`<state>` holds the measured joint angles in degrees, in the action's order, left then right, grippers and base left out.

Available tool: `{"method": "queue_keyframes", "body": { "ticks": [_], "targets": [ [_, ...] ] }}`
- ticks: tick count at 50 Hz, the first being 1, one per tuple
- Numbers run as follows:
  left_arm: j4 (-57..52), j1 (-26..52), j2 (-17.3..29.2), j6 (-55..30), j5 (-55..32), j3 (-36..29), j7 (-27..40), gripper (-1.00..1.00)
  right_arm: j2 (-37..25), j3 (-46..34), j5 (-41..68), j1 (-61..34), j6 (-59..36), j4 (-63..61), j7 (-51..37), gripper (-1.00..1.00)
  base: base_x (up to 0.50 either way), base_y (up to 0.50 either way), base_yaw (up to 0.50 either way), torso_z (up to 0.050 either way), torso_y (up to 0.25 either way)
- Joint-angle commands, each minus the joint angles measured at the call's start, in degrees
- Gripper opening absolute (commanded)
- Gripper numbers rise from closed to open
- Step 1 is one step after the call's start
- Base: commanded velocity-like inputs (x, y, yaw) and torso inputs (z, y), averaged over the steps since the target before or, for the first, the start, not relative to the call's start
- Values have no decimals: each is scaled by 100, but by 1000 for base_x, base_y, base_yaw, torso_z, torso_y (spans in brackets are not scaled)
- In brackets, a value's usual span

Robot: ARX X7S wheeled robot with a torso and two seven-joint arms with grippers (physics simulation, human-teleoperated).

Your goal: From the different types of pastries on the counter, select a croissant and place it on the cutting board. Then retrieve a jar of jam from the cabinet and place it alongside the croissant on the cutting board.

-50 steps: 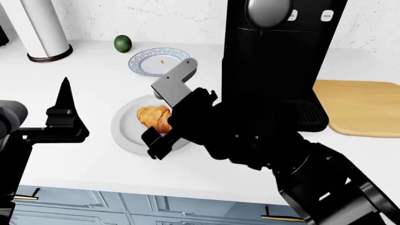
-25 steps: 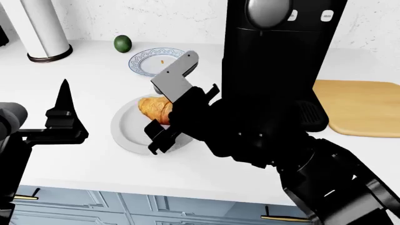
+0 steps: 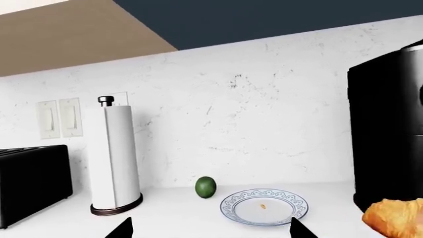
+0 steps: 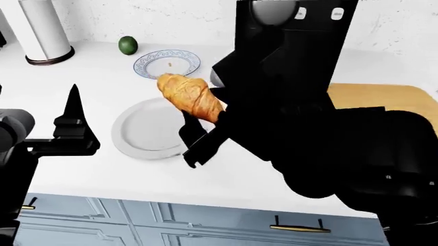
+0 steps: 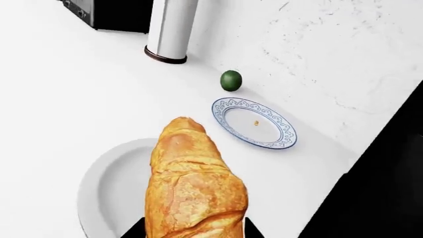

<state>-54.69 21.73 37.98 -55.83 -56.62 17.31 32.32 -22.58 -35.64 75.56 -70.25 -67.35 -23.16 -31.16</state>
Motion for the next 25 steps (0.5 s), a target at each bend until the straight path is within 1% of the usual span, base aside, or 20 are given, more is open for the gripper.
{"method": "queue_keyframes", "body": {
  "ticks": [1, 7, 11, 15, 22, 23, 25],
  "targets": [
    [-22, 90, 12, -26, -61, -121, 103, 100, -821, 640, 558, 502, 127, -1095, -344, -100, -142, -513, 0, 0, 0],
    [-18, 118, 15, -23, -48, -190, 142, 100, -1201, 938, 718, 779, 308, -1437, -463, -100, -102, -510, 0, 0, 0],
    [6, 205, 16, -52, -24, -300, 179, 100, -1386, 1092, 587, 981, 457, -1519, -524, -100, -8, -502, 0, 0, 0],
    [35, 285, 38, -85, 44, -411, 220, 100, -1530, 1211, 364, 1190, 602, -1505, -610, -100, 41, -498, 0, 0, 0],
    [118, 542, 106, -213, -64, -451, 348, 100, -1706, 1468, 355, 1273, 746, -1525, -894, -100, 41, -498, 0, 0, 0],
    [121, 583, 120, -238, -112, -434, 375, 100, -1695, 1599, 409, 1347, 872, -1482, -982, -100, 41, -498, 0, 0, 0],
    [122, 636, 146, -271, -199, -390, 416, 100, -1695, 1740, 389, 1424, 995, -1400, -1168, -100, 6, 0, -490, 0, 0]
  ]
}}
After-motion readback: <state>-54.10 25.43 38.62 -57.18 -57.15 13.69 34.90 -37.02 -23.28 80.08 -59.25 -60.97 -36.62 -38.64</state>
